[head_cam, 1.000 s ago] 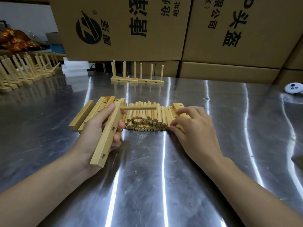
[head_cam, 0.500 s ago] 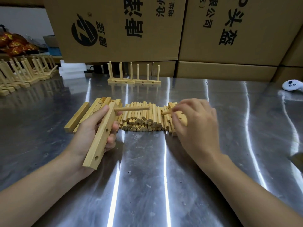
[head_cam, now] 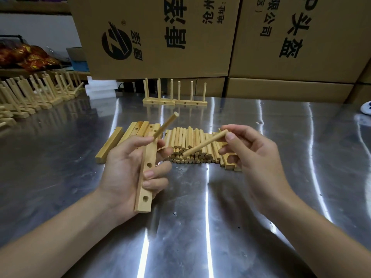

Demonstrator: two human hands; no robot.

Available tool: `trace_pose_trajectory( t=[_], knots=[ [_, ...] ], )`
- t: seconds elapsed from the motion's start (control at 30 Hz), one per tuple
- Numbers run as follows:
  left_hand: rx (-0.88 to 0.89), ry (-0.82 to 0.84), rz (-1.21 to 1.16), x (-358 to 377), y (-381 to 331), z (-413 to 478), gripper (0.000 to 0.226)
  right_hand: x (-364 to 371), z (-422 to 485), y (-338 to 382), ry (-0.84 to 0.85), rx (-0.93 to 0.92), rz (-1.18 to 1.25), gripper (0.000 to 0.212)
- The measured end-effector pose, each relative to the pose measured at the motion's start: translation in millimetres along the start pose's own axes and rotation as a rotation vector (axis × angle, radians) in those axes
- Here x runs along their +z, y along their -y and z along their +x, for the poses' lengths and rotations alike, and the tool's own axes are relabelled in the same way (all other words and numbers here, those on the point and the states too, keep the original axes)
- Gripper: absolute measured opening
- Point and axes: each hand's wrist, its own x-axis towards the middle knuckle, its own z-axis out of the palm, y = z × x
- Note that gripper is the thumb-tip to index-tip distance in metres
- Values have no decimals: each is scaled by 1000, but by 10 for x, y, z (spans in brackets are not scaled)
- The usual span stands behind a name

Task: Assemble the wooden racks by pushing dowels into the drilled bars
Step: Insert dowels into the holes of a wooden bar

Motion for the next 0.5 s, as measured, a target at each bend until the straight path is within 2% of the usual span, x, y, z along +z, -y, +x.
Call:
trace_pose_trajectory(
  t=[0.17, 0.4, 0.5],
  knots=[
    [1, -15, 6, 0, 41, 28, 42, 52, -59, -25, 24, -18, -1, 19],
    [63, -72, 168, -38, 131, 101, 41, 93, -89, -41, 40, -80, -26, 17],
    [74, -97, 179, -65, 117, 117, 50, 81, -98, -39, 46, -101, -30, 16]
  ],
)
